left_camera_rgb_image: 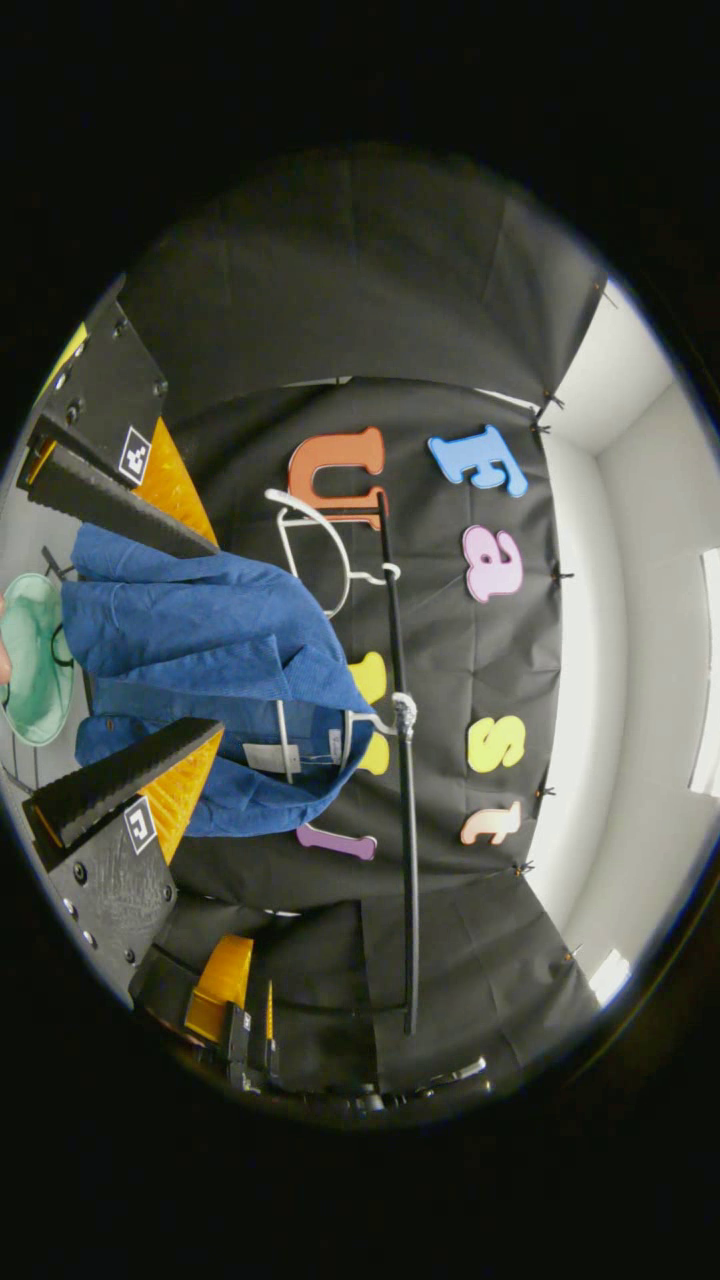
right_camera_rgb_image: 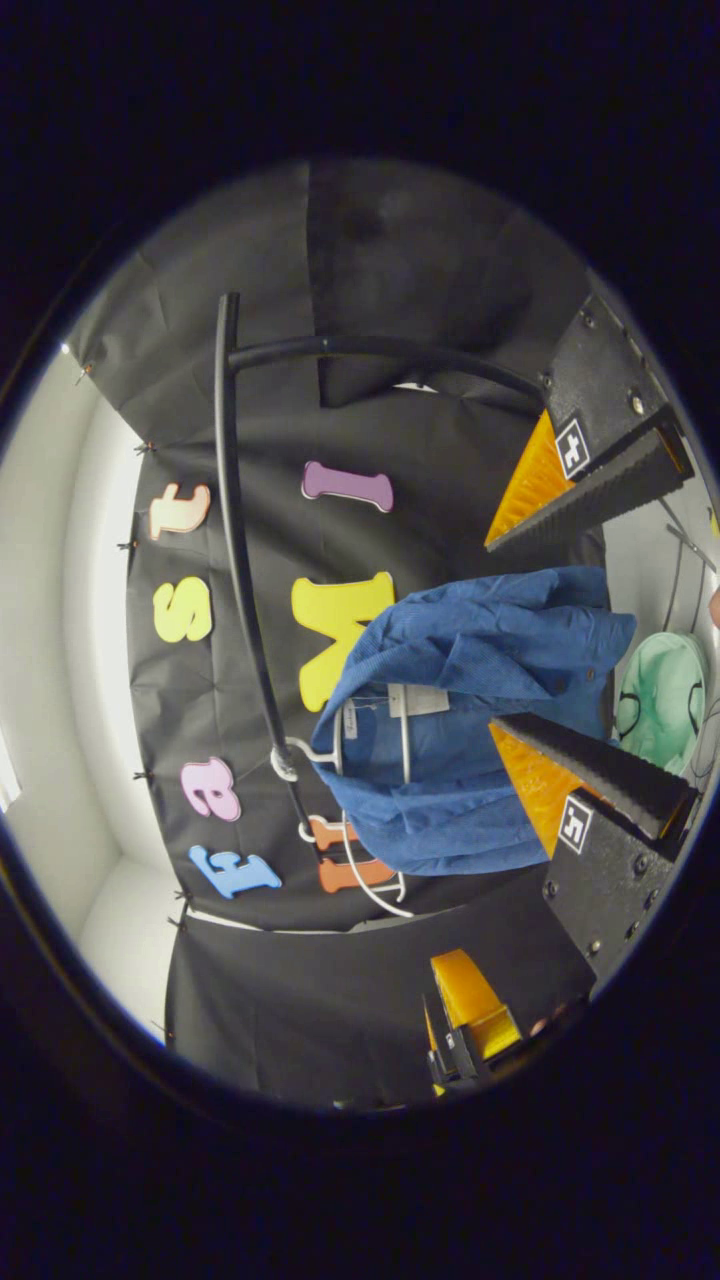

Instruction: Grasp the clothes on the hanger with both hands and then place them into the laundry hamper below.

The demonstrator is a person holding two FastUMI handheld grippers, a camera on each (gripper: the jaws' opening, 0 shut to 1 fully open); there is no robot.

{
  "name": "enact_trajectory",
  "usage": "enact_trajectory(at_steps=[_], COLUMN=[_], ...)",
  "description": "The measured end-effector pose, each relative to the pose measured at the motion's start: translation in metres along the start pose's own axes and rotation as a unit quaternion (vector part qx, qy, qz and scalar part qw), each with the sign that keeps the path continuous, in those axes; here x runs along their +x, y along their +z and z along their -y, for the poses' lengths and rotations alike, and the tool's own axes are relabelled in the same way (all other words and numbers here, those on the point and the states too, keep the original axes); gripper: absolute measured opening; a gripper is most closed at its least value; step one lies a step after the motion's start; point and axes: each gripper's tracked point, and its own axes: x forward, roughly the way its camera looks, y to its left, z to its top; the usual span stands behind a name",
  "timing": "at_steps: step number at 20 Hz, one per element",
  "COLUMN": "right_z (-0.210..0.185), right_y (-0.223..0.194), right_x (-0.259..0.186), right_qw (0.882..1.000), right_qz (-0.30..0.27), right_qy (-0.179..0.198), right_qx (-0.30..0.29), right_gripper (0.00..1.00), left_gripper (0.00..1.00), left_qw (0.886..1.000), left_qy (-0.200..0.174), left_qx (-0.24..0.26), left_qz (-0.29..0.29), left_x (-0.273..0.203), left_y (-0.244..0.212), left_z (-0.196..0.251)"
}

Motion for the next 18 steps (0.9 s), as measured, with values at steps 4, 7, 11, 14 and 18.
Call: enact_trajectory(at_steps=[4, 7, 11, 14, 18], right_z=[-0.009, -0.016, -0.027, -0.034, -0.039], right_y=[-0.028, -0.043, -0.052, -0.053, -0.057], right_x=[0.028, 0.061, 0.119, 0.166, 0.216], right_qw=[0.999, 0.998, 0.995, 0.992, 0.988], right_qz=[-0.037, -0.061, -0.084, -0.096, -0.115], right_qy=[0.005, 0.024, 0.057, 0.074, 0.086], right_qx=[-0.001, 0.005, 0.014, 0.023, 0.048], right_gripper=[1.0, 0.99, 1.0, 0.99, 0.97], left_gripper=[0.96, 1.0, 1.0, 1.0, 0.96], left_qw=[0.999, 0.998, 0.997, 0.997, 0.995], left_qy=[-0.02, -0.019, -0.016, -0.01, 0.002], left_qx=[-0.022, -0.029, -0.028, -0.025, -0.032], left_qz=[-0.031, -0.049, -0.063, -0.075, -0.091], left_x=[0.024, 0.048, 0.084, 0.115, 0.151], left_y=[-0.032, -0.049, -0.065, -0.076, -0.093], left_z=[0.015, 0.022, 0.036, 0.044, 0.049])
